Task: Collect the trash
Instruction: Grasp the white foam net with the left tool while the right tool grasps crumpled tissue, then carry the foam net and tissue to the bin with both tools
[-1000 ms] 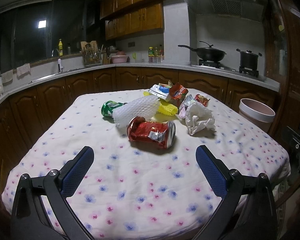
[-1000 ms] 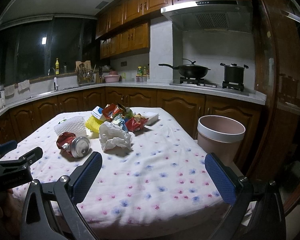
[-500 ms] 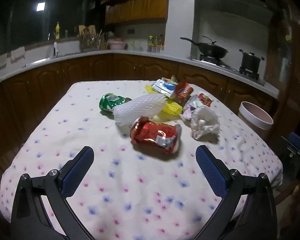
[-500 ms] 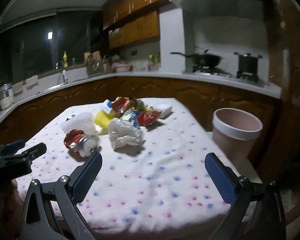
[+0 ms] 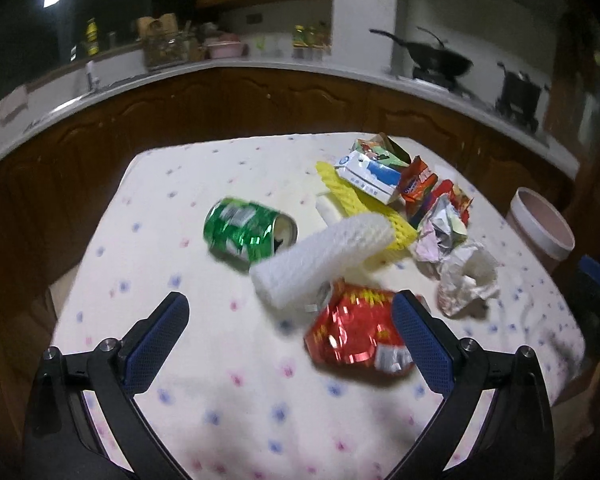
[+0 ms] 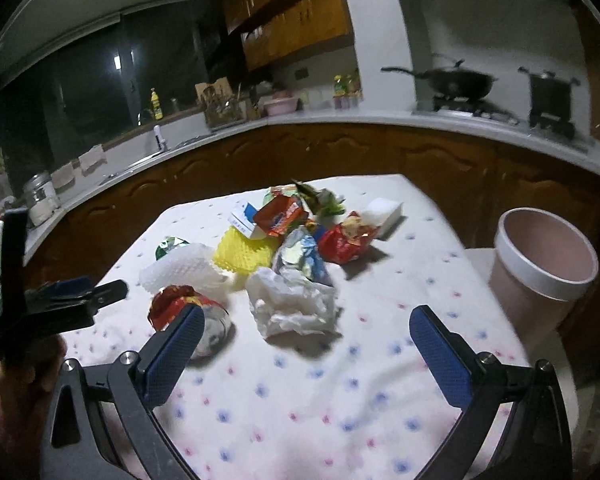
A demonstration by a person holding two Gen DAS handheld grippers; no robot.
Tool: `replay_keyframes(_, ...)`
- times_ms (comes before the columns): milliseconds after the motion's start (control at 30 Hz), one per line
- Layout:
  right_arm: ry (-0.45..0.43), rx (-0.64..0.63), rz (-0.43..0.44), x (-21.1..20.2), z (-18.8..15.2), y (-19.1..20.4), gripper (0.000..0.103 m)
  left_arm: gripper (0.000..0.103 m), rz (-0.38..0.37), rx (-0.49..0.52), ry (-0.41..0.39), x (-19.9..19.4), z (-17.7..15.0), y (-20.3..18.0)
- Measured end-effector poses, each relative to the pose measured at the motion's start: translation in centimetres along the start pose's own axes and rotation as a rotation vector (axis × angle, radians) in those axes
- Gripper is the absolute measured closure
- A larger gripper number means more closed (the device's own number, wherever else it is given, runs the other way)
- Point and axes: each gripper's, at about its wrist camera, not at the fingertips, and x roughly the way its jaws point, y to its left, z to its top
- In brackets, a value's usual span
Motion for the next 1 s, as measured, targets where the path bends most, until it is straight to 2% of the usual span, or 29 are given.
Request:
replay_keyframes(100,0.037,0.015,0.045,1.9,1.0,0.1,0.0,0.0,0.0,0.04,0.021,1.4,1.6,-0.2)
replay_keyframes(200,0.079,0.026,0.07,3.8,1.6,0.3,0.0,0.0,-0.04,0.05,0.06,3.0,2.6,-0.2)
replay_keyframes(500,0.184,0.02,0.088,8.4,1.8,0.8,0.001,0.003,-0.063,0.127,0.117,6.4,3.9,-1.5)
replay_keyframes(600,0.233,0.03,0.084,10.1,1.6,0.7,0.002,0.016,-0.077,0.139,0.155,7.8,4.1,-1.7)
replay_keyframes(700,0.263,0.041,0.08,11.3,1.4,0.4,0.005,0.034,-0.117,0.129,0.188,8.8,4.1,-1.5)
replay_keyframes(767,0.279,0.046,0.076,12.0,1.2,0.2,0.013,0.052,-0.146,0.13,0.208,9.2,3.9,-1.5)
replay_keyframes(800,0.29,0.05,0.076,12.3,1.0,0.1,0.016,0.057,-0.158,0.133,0.216,9.4,3.8,-1.6)
replay_keyframes(867,0.306,0.067,0.096,12.7,0.8,-0.1,0.032,0.086,-0.176,0.133,0.227,9.6,3.7,-1.6)
replay_keyframes(900,0.319,0.075,0.097,12.9,0.6,-0.2,0.046,0.088,-0.188,0.124,0.229,9.5,3.6,-1.3)
replay_keyframes(933,0.323,0.081,0.093,12.9,0.4,-0.4,0.053,0.088,-0.195,0.116,0.224,9.3,3.6,-1.2)
replay_keyframes(1000,0.315,0.095,0.105,12.6,0.3,-0.6,0.055,0.091,-0.197,0.105,0.195,8.4,3.8,-0.7)
